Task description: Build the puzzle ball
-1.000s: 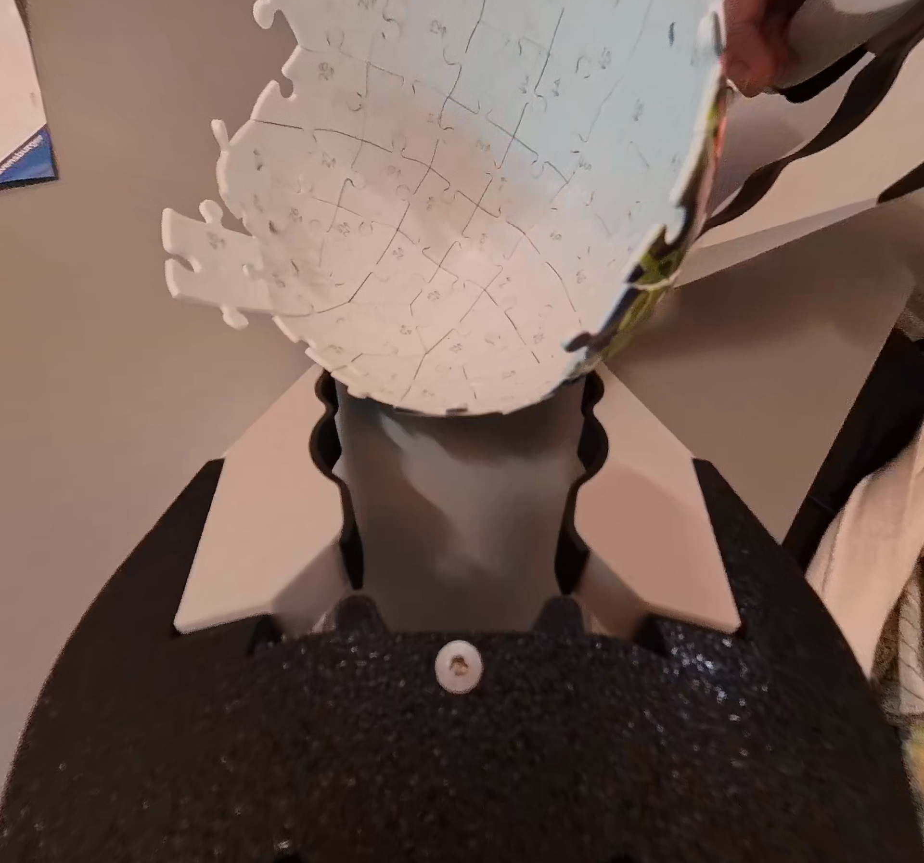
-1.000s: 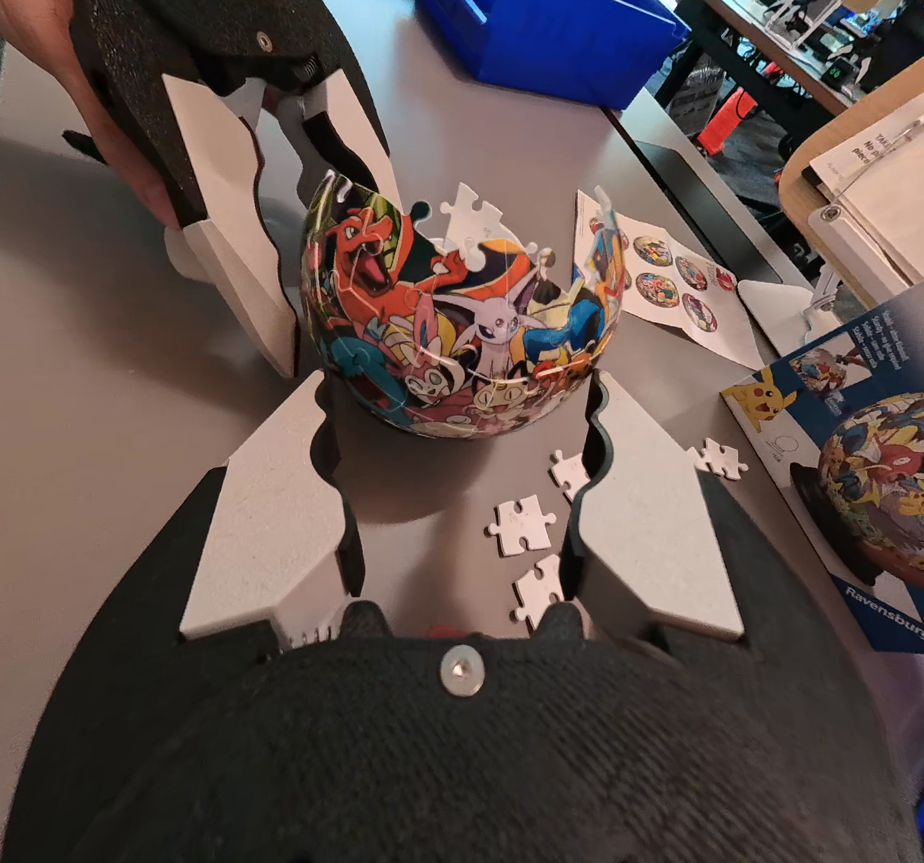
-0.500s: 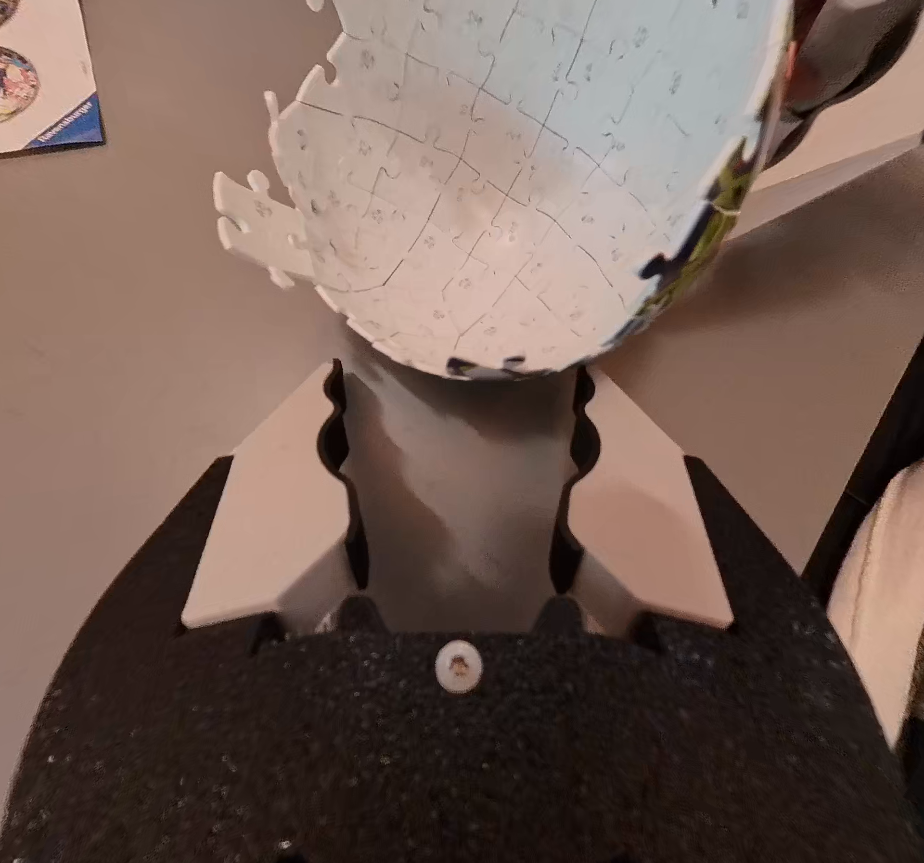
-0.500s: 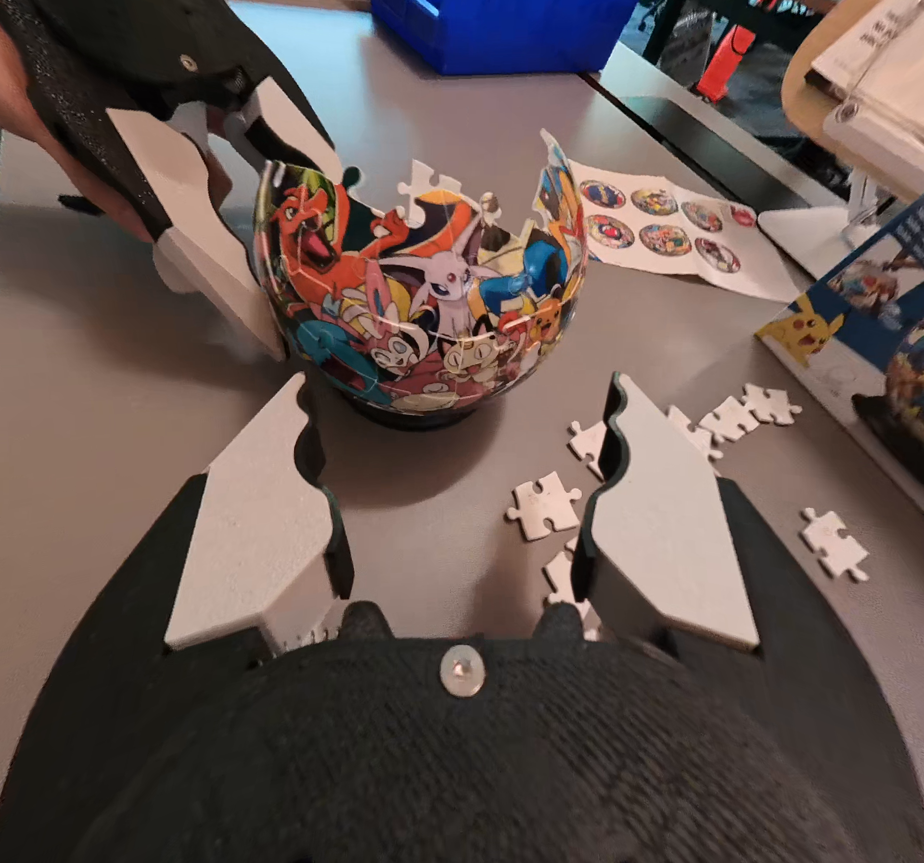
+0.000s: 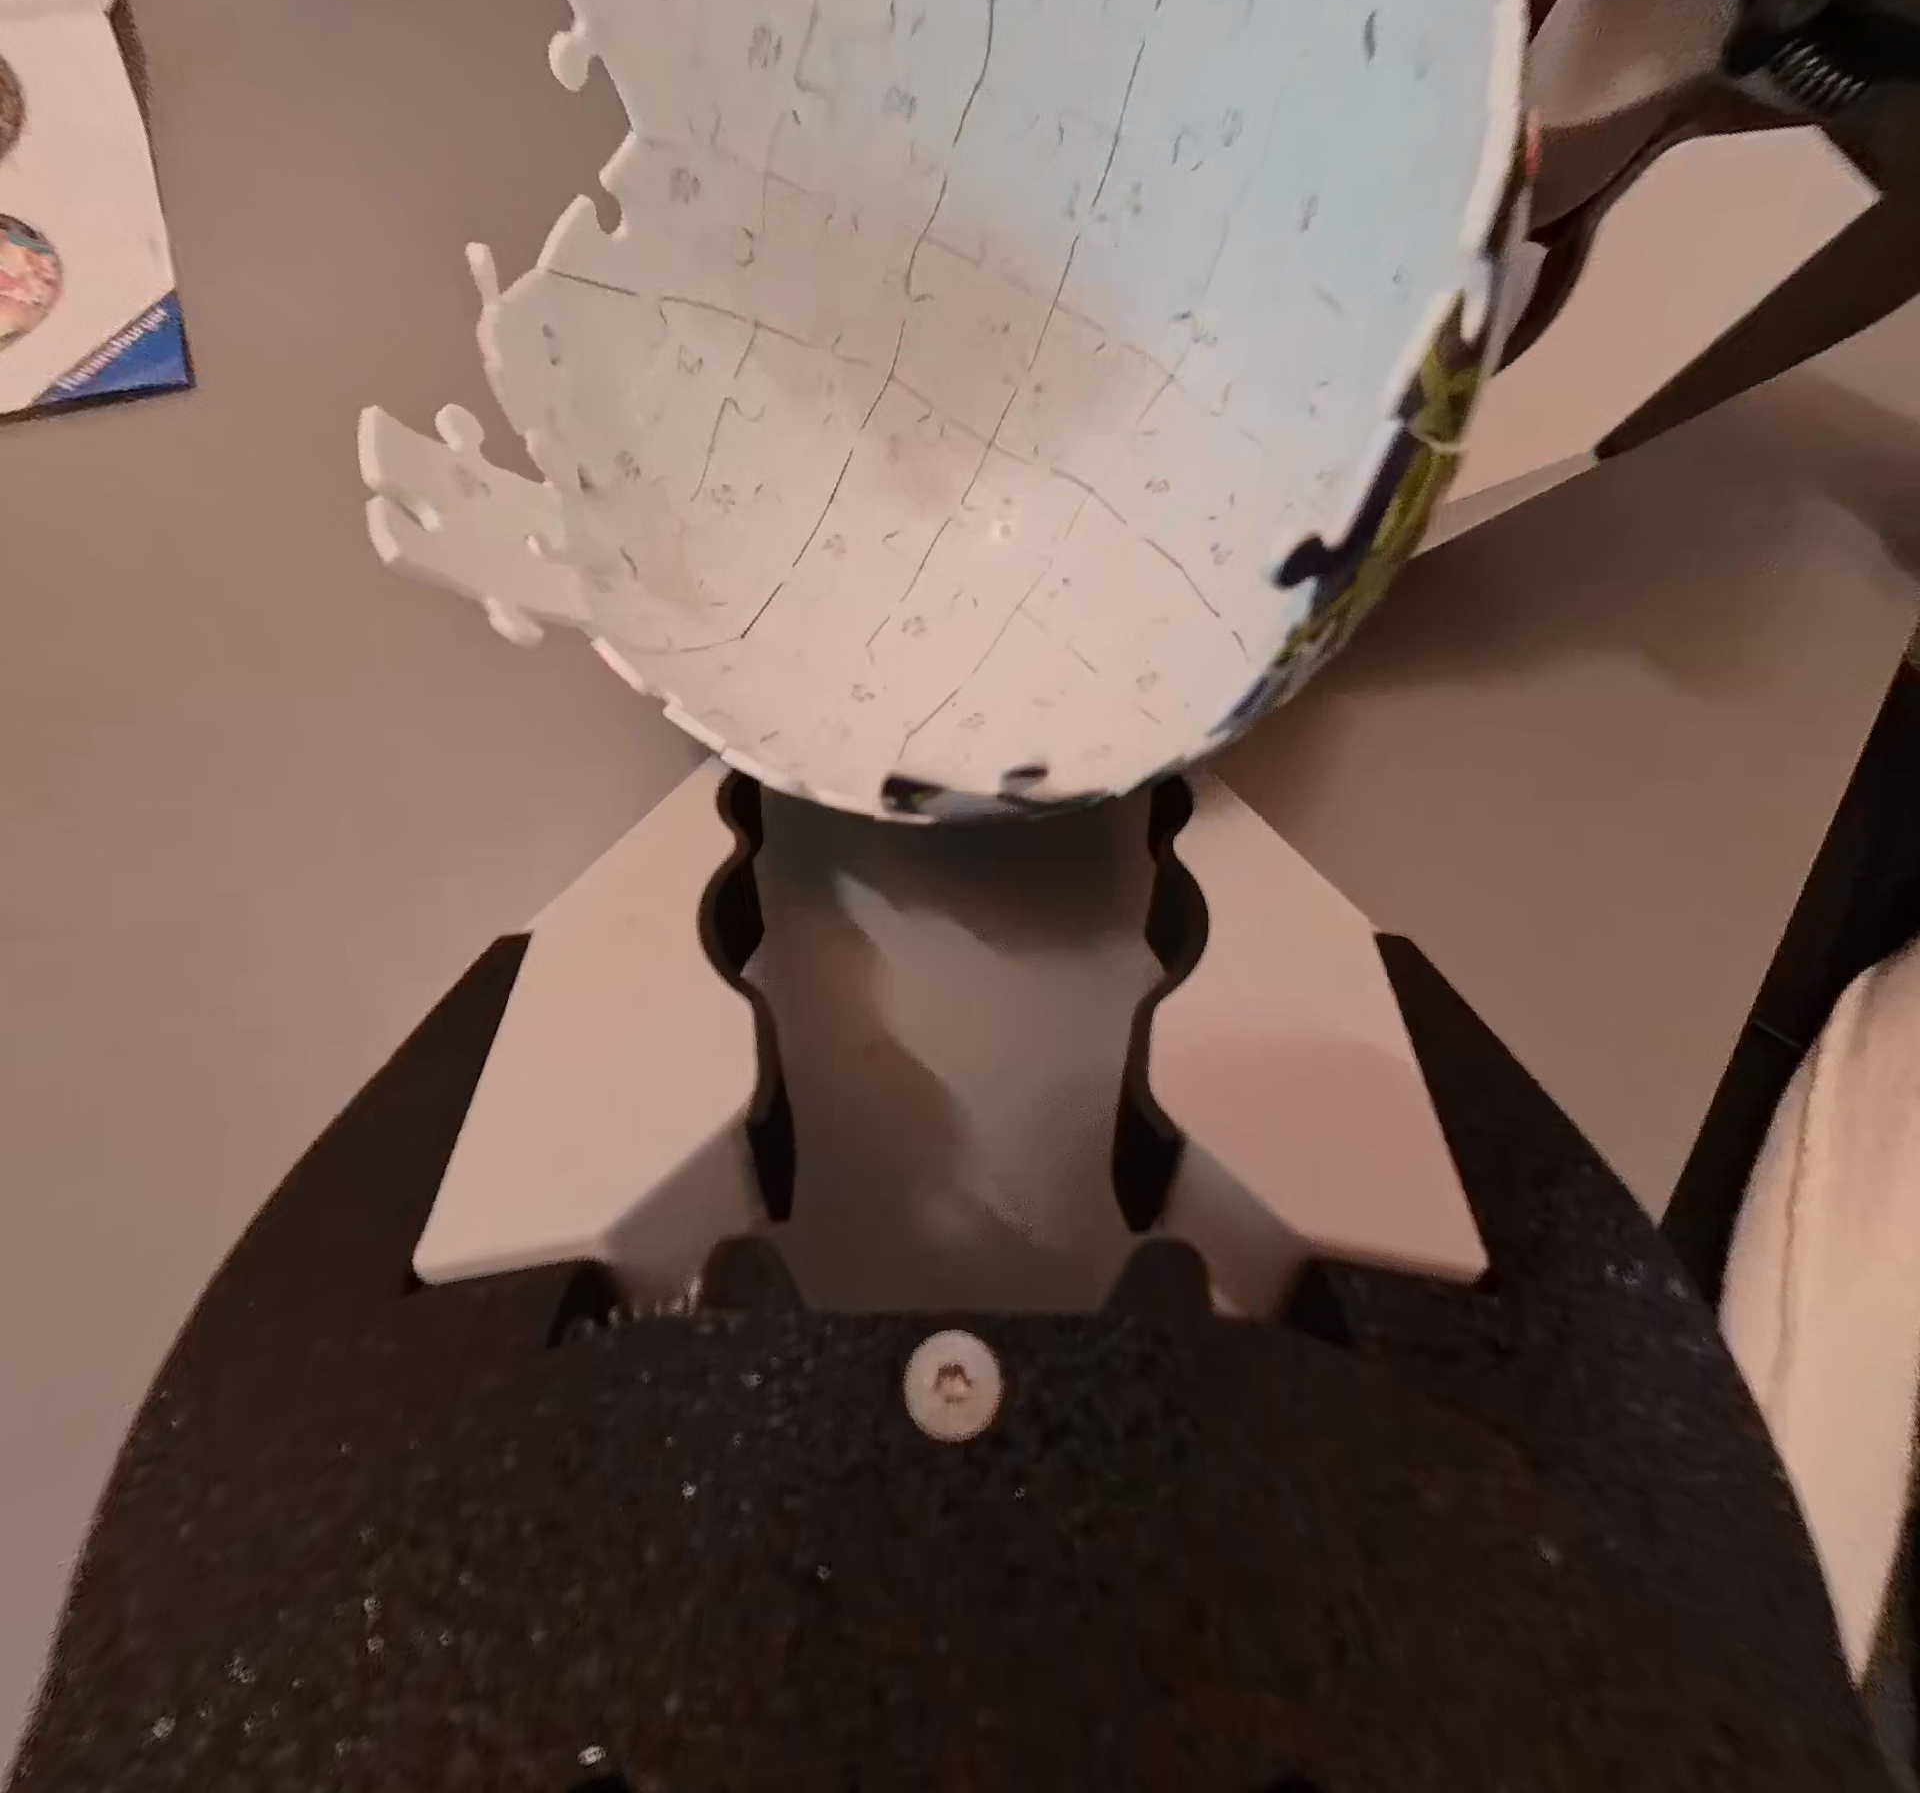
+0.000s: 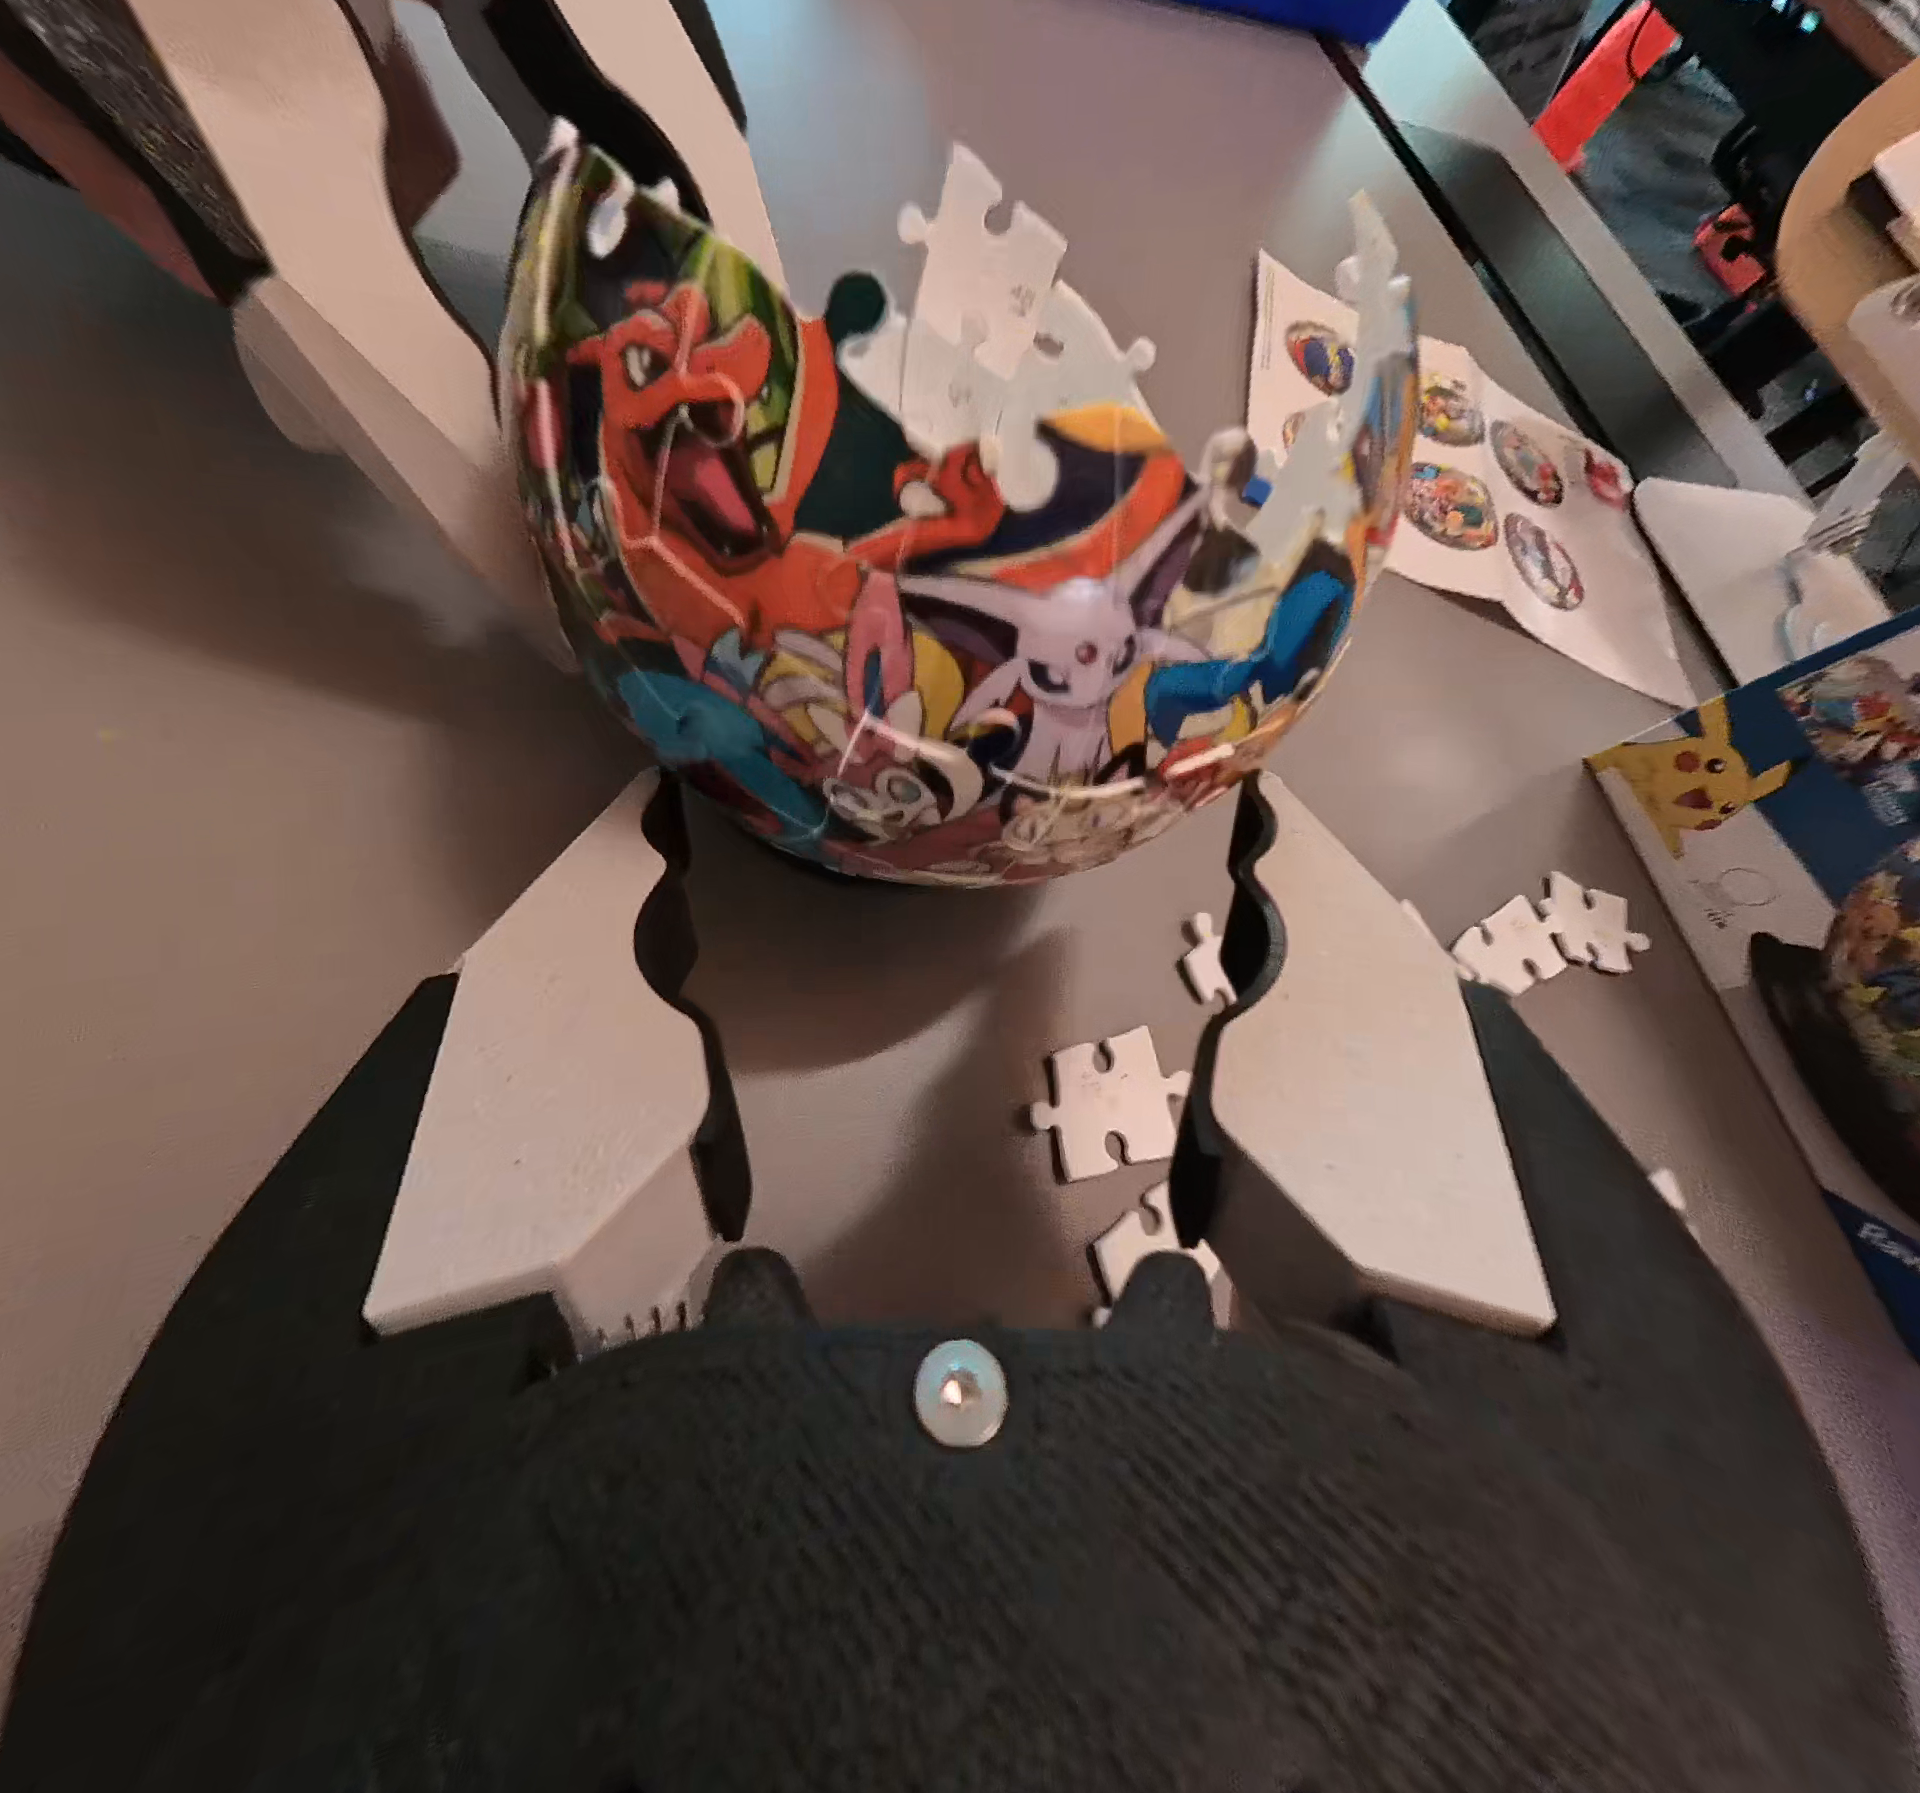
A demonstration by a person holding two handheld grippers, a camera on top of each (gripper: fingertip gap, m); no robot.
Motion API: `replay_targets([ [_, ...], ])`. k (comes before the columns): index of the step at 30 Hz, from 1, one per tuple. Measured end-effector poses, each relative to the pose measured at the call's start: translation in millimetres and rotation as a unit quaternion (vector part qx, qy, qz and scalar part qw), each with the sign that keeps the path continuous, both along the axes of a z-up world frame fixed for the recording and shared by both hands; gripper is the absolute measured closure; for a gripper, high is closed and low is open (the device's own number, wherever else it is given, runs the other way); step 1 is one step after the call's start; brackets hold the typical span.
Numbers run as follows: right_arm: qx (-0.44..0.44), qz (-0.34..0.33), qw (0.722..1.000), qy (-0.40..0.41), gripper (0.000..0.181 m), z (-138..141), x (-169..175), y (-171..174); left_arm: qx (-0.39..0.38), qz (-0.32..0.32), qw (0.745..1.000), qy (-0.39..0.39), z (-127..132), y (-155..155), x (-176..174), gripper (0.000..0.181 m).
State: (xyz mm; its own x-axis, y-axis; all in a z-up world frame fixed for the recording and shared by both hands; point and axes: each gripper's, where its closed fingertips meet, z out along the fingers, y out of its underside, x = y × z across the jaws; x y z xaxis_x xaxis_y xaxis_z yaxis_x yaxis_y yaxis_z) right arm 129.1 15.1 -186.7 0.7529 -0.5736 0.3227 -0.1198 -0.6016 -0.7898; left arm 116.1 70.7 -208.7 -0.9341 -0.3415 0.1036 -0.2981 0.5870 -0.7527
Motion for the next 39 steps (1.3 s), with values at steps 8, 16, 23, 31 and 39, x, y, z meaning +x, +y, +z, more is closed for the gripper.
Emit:
replay_targets([
  [8,-0.032,0.035,0.999,-0.016,0.080,32,-18,-8,-0.011,0.007,0.998,0.068,-2,-23,-19,0.101],
  [16,-0.038,0.018,0.999,-0.010,0.084,20,-16,-16,0.089,0.018,0.996,-0.028,-17,-18,-10,0.089],
  [23,-0.007,0.006,1.000,-0.015,0.085,18,-15,-18,0.047,0.037,0.998,0.005,-12,-2,-7,0.096],
  [31,0.041,-0.017,0.999,0.021,0.072,8,-13,-14,-0.038,0.052,0.998,0.021,11,7,1,0.103],
  [39,0.023,-0.007,1.000,0.005,0.074,4,-10,-10,-0.047,0.013,0.999,-0.005,14,-4,-9,0.123],
])
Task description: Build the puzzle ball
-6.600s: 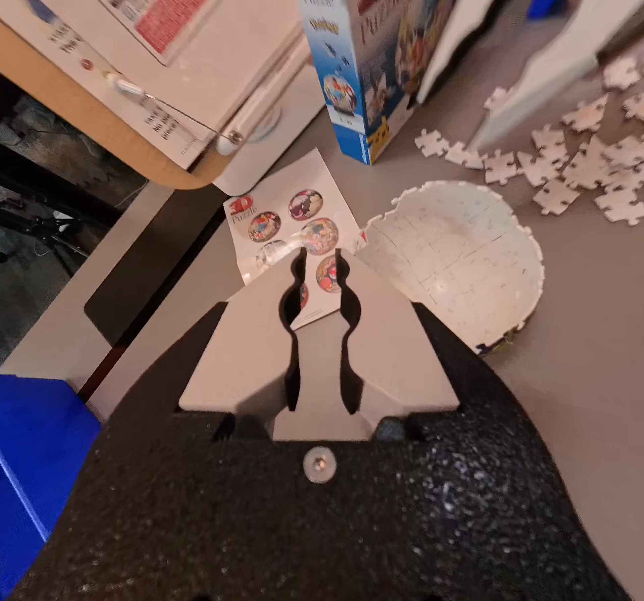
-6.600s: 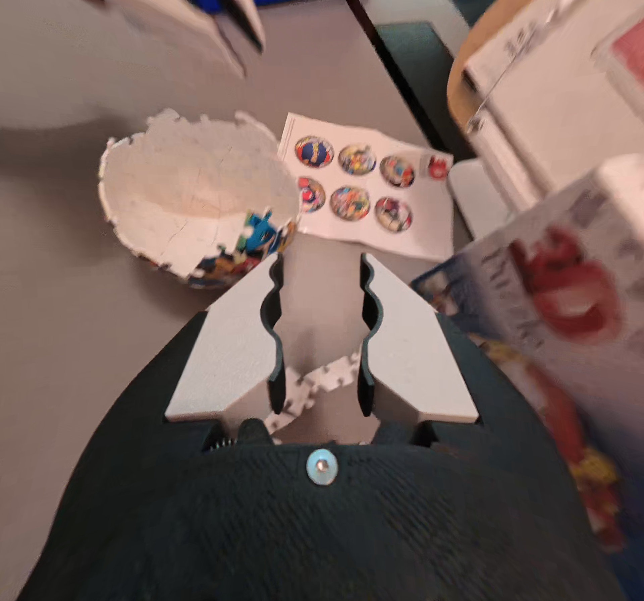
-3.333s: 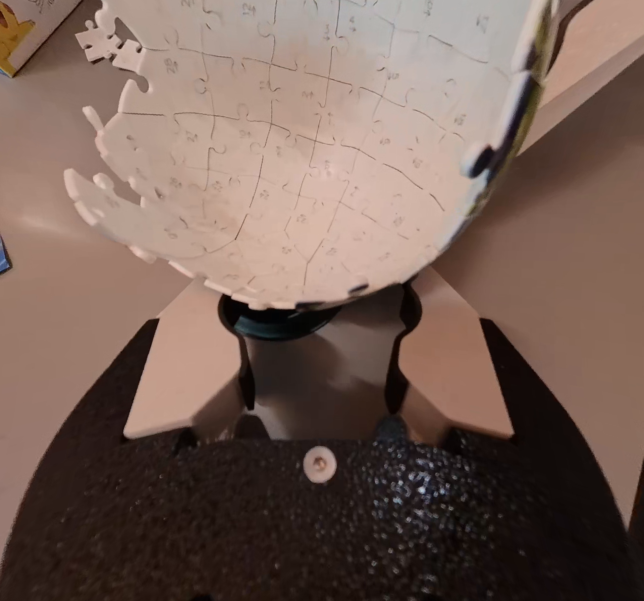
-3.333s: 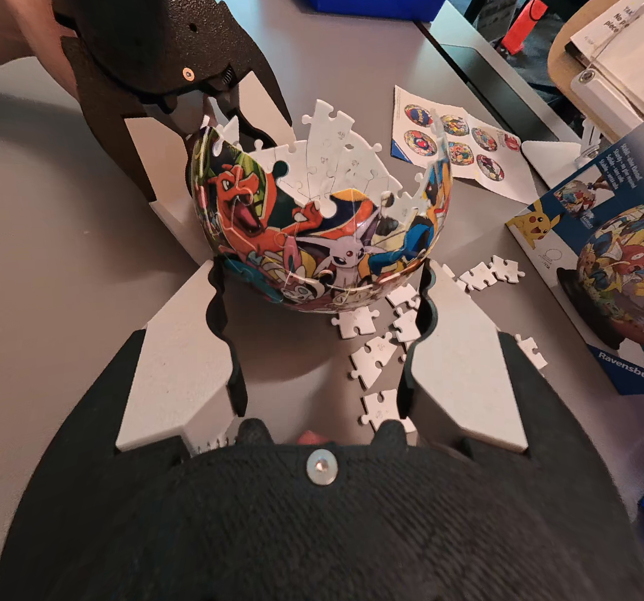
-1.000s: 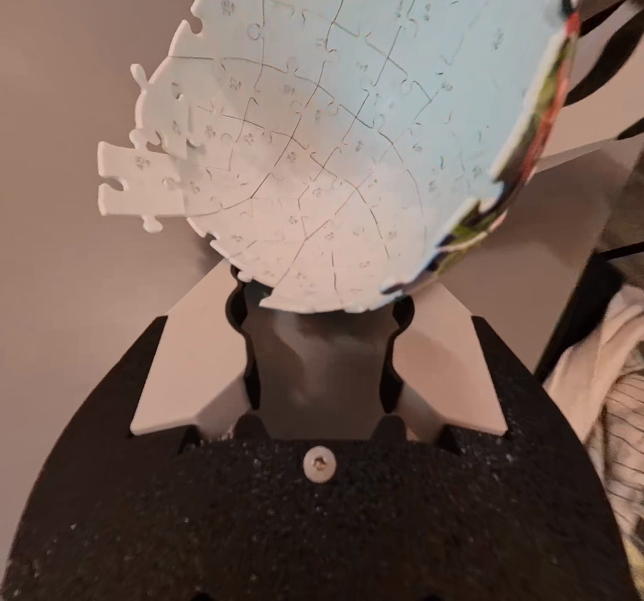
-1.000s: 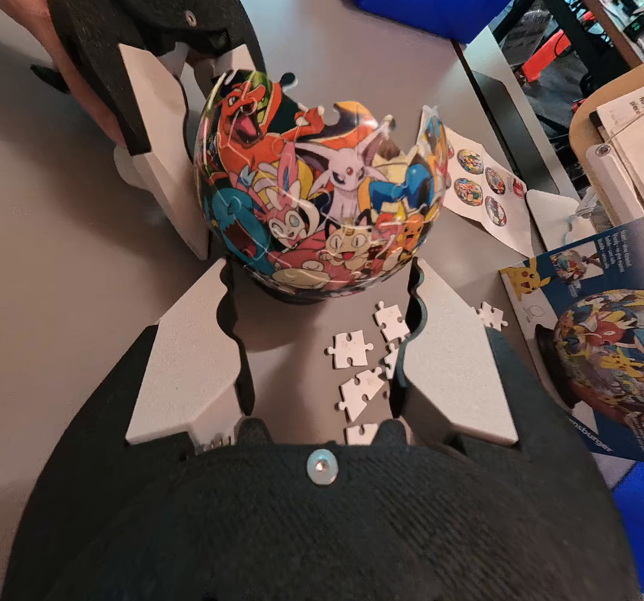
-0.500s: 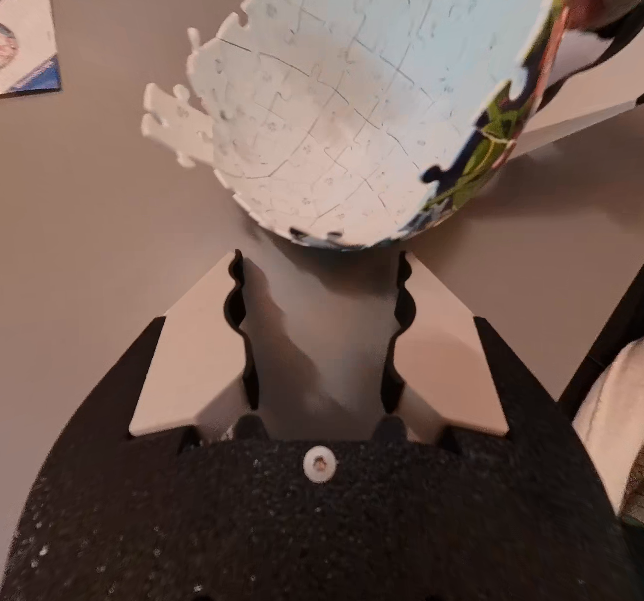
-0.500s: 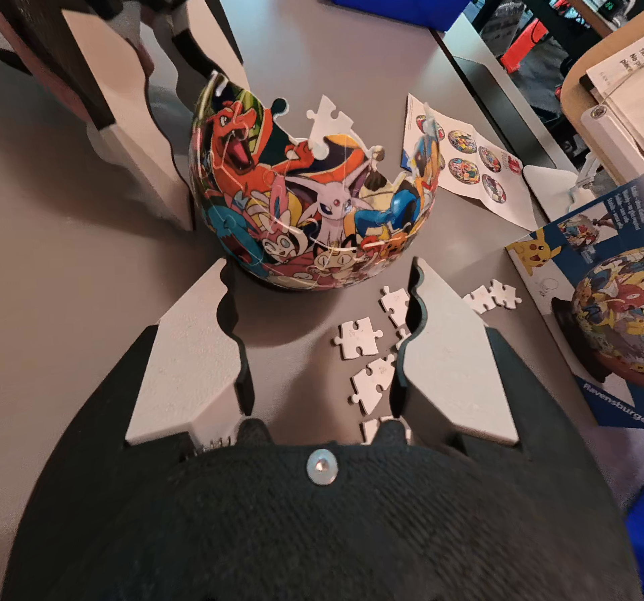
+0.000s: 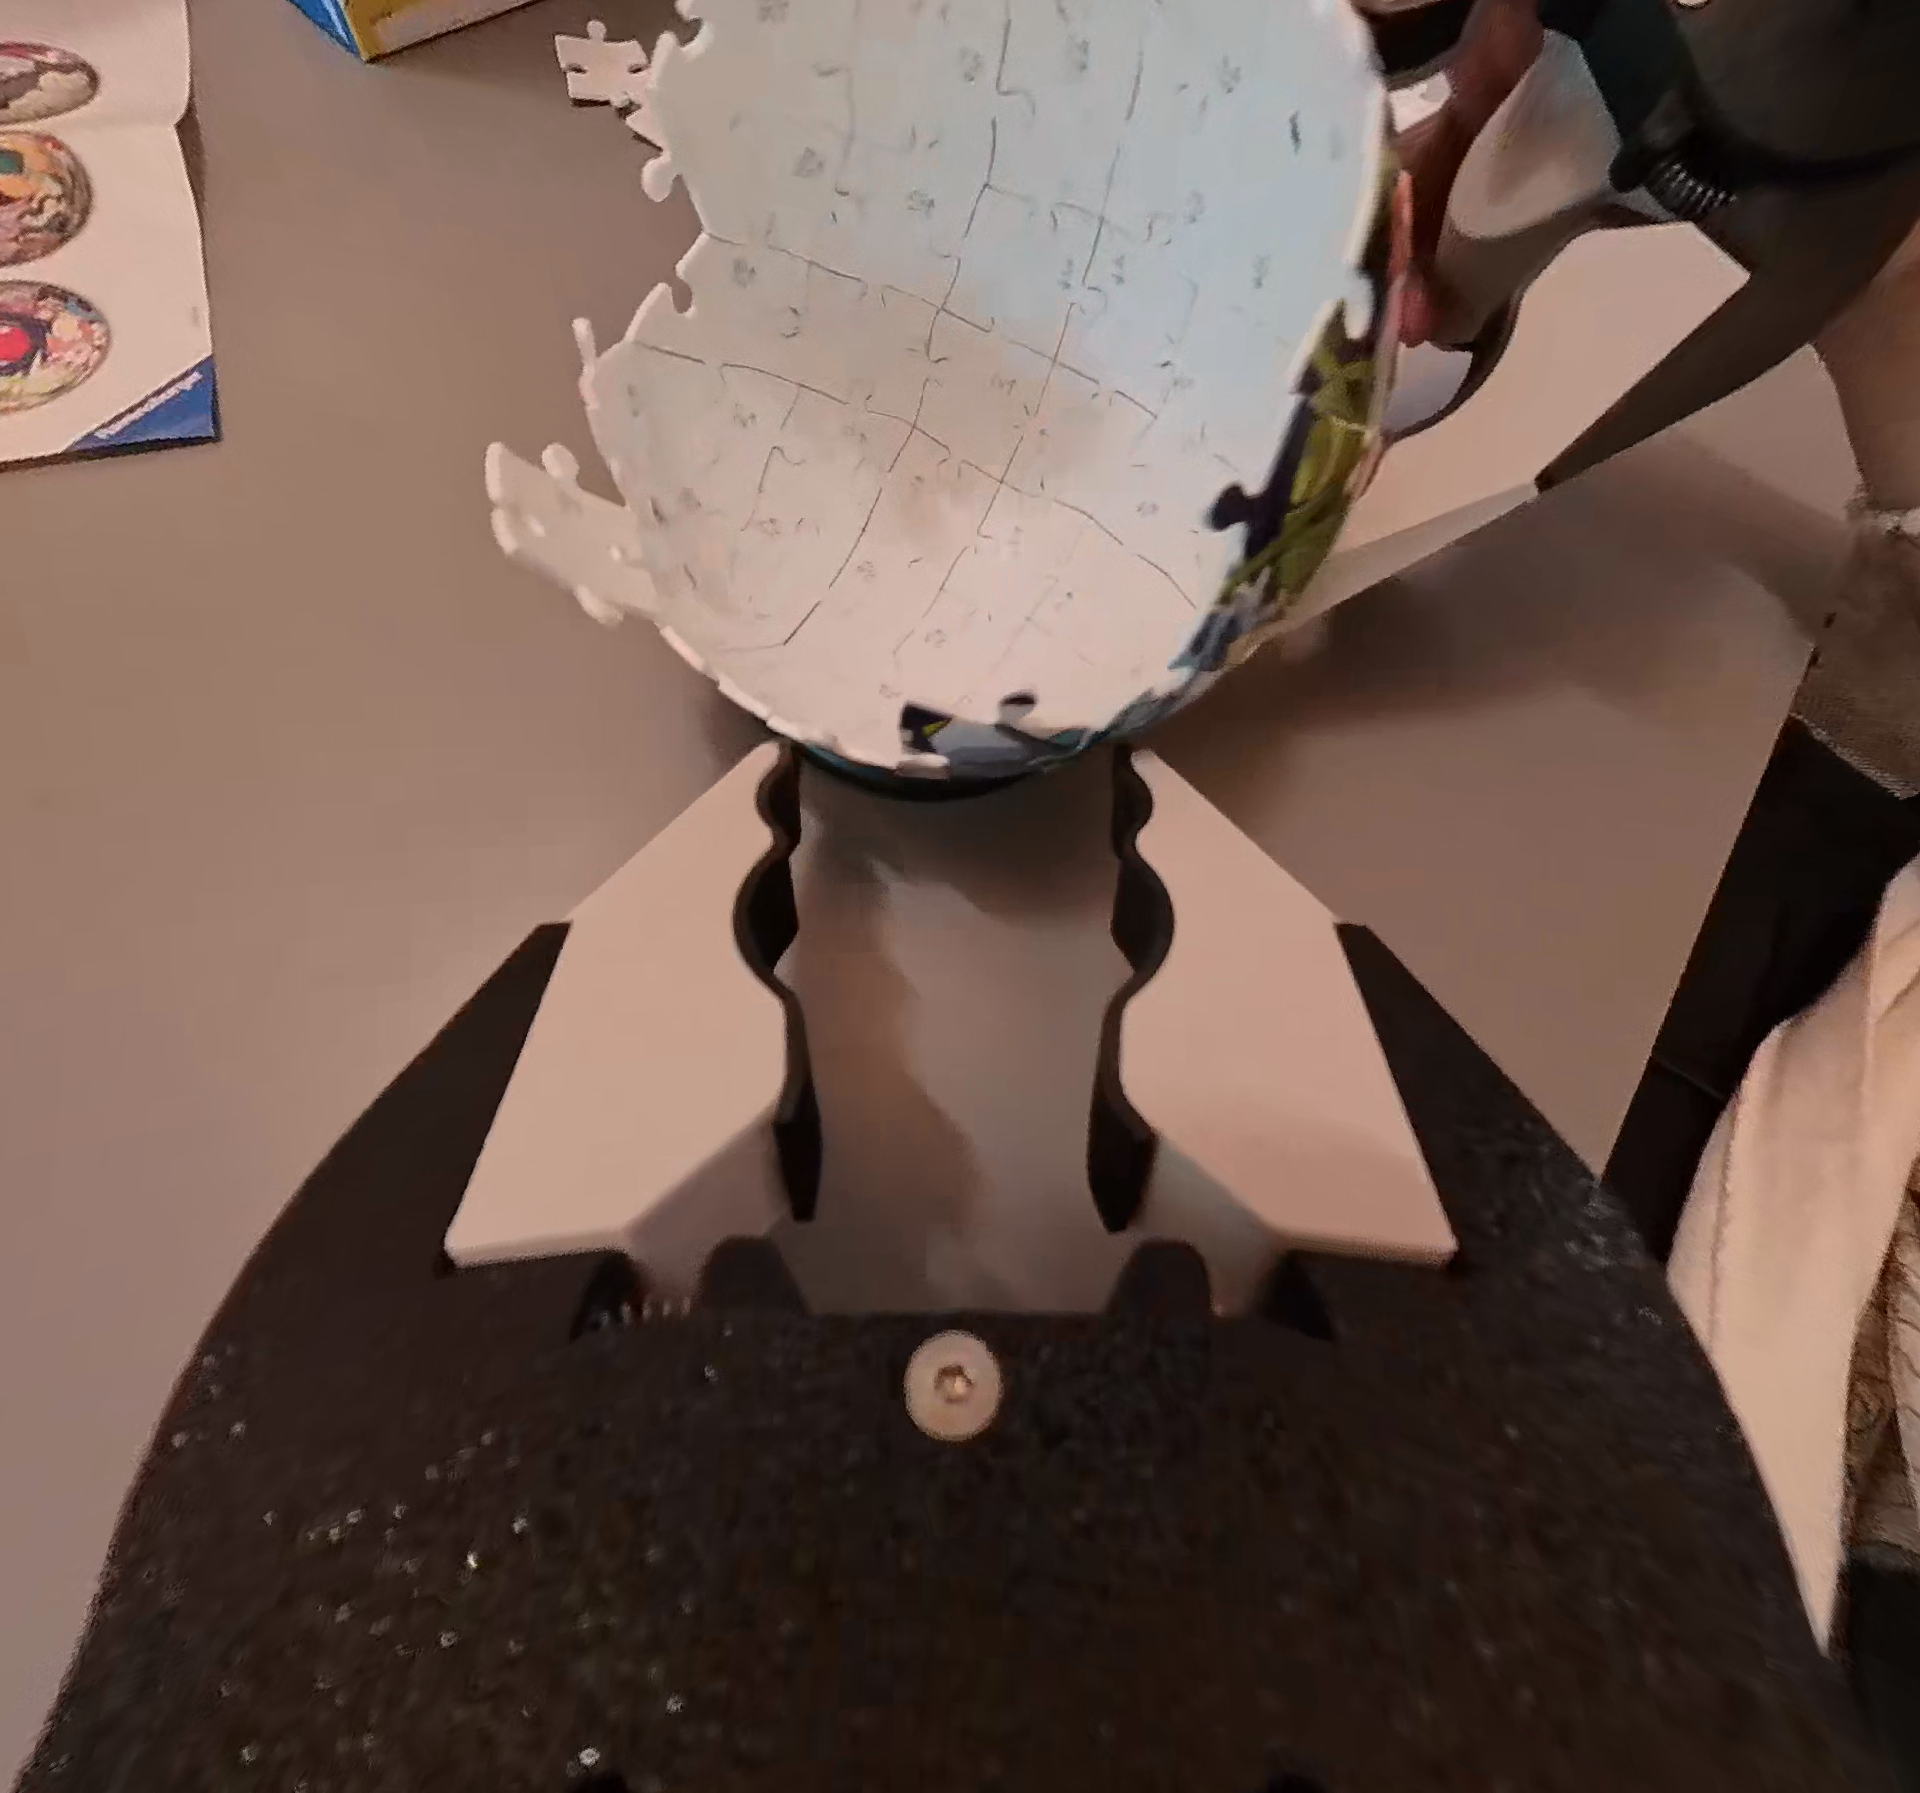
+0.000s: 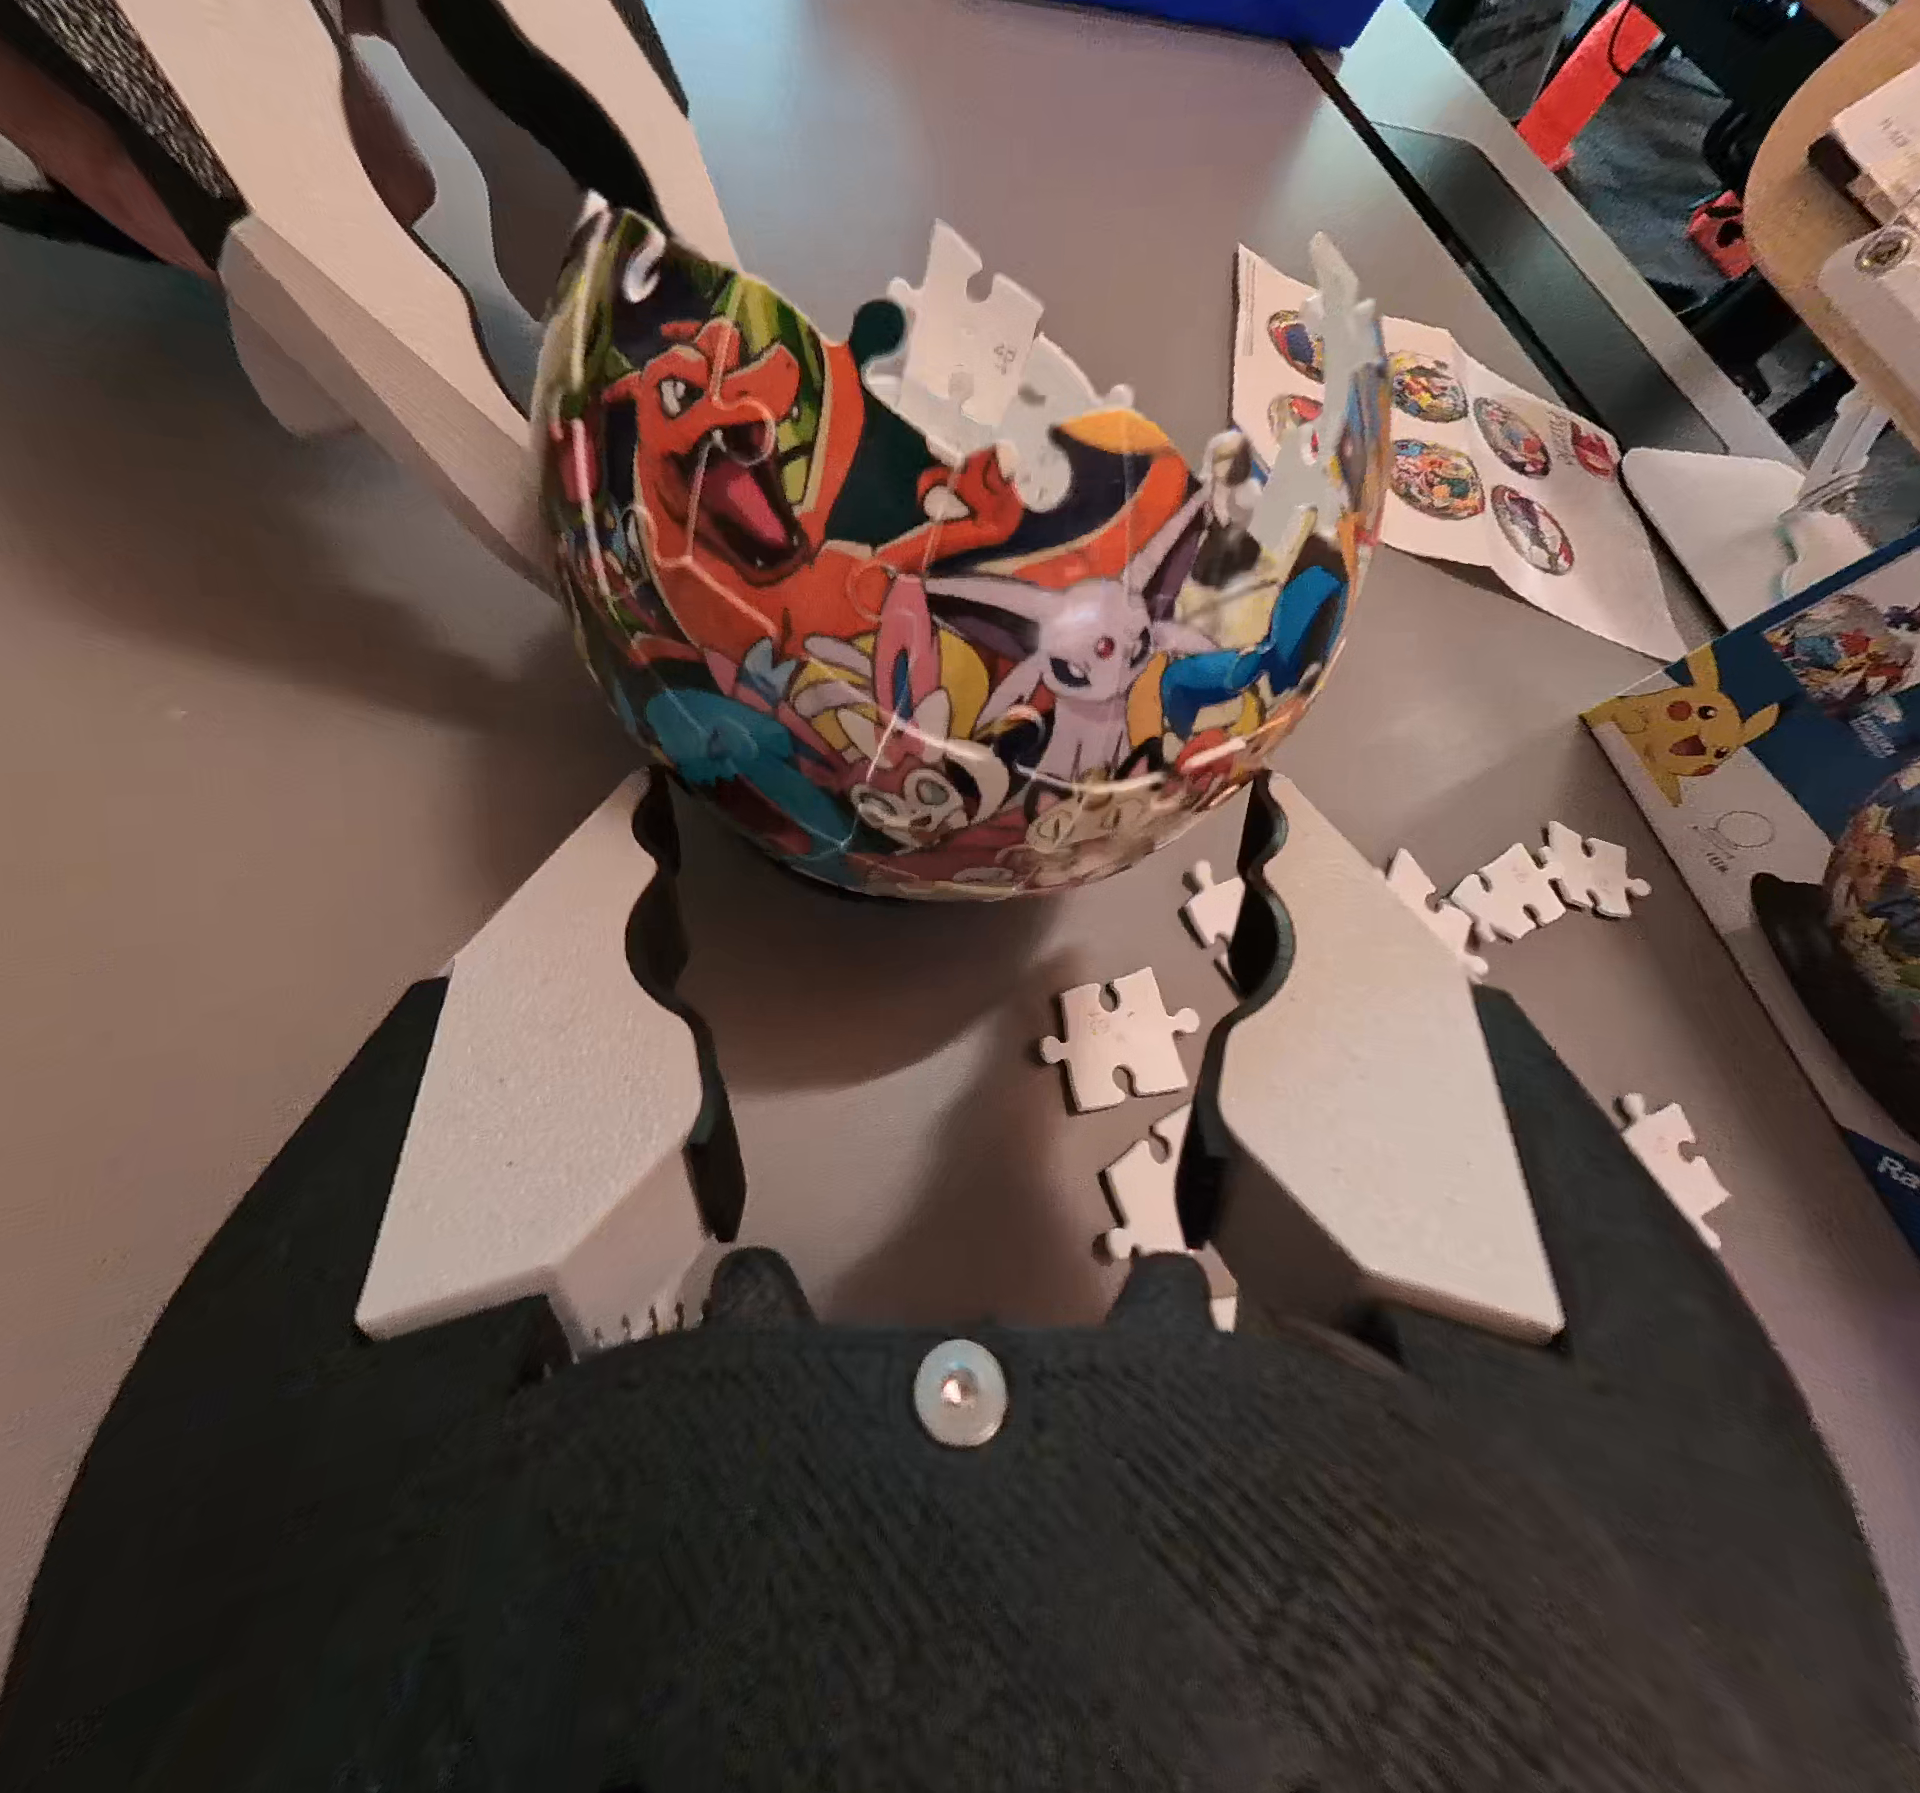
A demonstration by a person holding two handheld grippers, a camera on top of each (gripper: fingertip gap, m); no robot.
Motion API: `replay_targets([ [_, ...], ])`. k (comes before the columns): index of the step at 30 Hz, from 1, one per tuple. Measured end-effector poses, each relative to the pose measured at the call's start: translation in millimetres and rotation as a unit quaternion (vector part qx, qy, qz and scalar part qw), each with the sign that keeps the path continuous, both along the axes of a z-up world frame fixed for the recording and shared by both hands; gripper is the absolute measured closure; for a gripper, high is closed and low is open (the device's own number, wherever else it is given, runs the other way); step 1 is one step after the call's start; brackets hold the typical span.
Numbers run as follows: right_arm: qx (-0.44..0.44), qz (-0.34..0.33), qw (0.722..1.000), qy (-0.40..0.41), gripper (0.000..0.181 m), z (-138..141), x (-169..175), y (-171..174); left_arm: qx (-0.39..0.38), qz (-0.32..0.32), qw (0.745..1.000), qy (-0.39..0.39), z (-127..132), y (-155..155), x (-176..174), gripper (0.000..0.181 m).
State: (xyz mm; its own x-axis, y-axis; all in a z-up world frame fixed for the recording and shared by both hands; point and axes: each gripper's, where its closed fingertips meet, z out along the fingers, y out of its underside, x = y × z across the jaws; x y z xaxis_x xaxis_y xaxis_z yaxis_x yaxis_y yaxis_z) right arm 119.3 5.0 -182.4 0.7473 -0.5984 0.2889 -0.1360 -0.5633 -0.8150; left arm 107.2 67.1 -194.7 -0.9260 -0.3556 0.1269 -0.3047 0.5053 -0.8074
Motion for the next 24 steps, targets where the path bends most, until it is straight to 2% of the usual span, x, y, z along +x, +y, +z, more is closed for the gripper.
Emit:
replay_targets([
  [8,0.008,0.021,0.999,-0.022,0.075,24,-12,-4,0.001,0.001,0.999,0.038,-4,-17,-14,0.119],
  [14,-0.011,0.013,0.999,-0.032,0.075,26,-24,-16,0.027,-0.003,0.999,0.038,-6,-29,-25,0.116],
  [19,-0.019,0.020,0.999,-0.040,0.077,33,-33,-15,0.060,0.007,0.997,0.045,-10,-37,-33,0.102],
  [24,-0.013,0.020,0.999,-0.047,0.078,35,-35,-15,0.064,0.020,0.997,0.043,-12,-39,-32,0.103],
])
